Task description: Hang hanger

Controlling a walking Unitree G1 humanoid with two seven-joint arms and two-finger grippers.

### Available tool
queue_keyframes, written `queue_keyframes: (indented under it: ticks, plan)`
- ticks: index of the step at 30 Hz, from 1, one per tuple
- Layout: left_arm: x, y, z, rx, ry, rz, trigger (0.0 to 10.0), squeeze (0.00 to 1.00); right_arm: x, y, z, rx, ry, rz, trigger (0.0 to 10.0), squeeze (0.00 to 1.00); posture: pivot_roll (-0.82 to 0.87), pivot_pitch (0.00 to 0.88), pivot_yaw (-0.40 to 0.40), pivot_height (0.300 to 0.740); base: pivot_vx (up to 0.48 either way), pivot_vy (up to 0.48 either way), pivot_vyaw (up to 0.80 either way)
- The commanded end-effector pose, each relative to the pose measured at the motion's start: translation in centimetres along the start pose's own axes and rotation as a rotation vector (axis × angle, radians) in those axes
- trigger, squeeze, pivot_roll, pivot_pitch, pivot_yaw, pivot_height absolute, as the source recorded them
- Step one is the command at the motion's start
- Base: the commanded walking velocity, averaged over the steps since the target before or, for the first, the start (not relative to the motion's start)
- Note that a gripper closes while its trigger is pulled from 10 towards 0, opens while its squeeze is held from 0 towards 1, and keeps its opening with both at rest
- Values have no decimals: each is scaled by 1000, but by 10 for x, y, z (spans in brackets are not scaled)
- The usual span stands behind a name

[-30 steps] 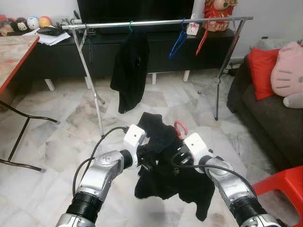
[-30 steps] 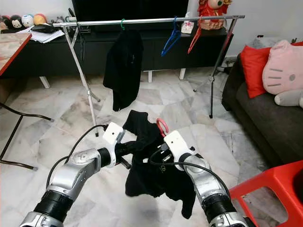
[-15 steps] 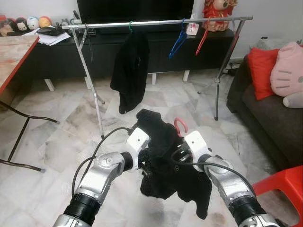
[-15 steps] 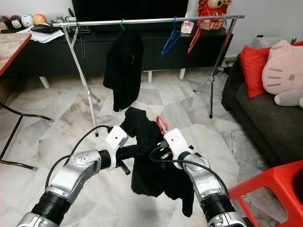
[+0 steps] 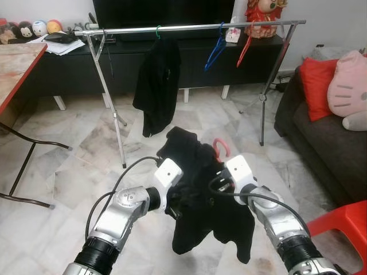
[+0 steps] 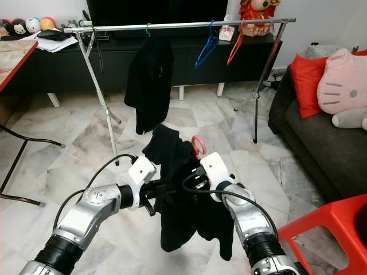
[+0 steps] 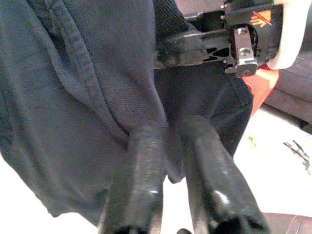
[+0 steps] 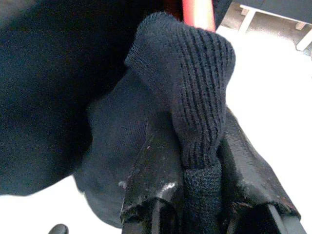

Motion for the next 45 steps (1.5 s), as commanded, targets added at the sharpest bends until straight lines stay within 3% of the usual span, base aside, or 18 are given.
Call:
queue_keyframes:
  ticks: [1,6,15,21,22,23,29,37,38,39,45]
  plan:
    - [2,4,4,35,-17,1,10000,1000,-1,29,13,0,-29,92,0,0,-64,10,-34,740,0,0,0]
    - [1,6,9,39,-42,6,10000,1000,-1,30,15,5,-34,98,0,0,-64,5,-32,740,0,0,0]
    - [-22,25,2,83,-67,53,10000,1000,-6,32,17,-61,-4,153,0,0,-58,0,-30,740,0,0,0]
    - [-40,26,2,124,-101,38,10000,1000,-15,26,4,-103,129,175,0,0,-65,0,-27,740,0,0,0]
    - [-41,26,1,130,-92,41,10000,761,-16,24,1,-115,150,176,0,0,-62,0,-28,740,0,0,0]
    - [-42,27,-1,130,-85,43,10000,0,-19,22,-3,-134,186,176,0,0,-62,0,-28,740,0,0,0]
    - [-52,30,9,107,-153,44,10000,0,-28,13,-13,-178,301,181,0,0,-62,0,-32,740,0,0,0]
    - [-64,47,19,146,-211,71,10000,0,-46,7,-17,-230,452,191,0,0,-58,0,-38,740,0,0,0]
    - [-65,50,18,146,-215,76,10000,157,-47,6,-18,-236,462,190,0,0,-58,0,-38,740,0,0,0]
    - [-68,52,19,149,-225,79,10000,1000,-49,5,-18,-239,475,189,0,0,-58,2,-38,740,0,0,0]
    - [-74,53,20,170,-253,52,10000,1000,-55,4,-24,-257,535,200,0,0,-55,4,-38,740,0,0,0]
Point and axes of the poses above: a point about 5 cm out from each wrist's last joint towards the gripper, its own x axis pointing out of the wrist towards the gripper, its own y axis along the axis of the wrist's last joint, z = x × y, the point moved 6 cm from there along x, pointing out of the wrist towards the gripper, and after that the axes turned 7 degrees about -x, right-handed, at the moved point
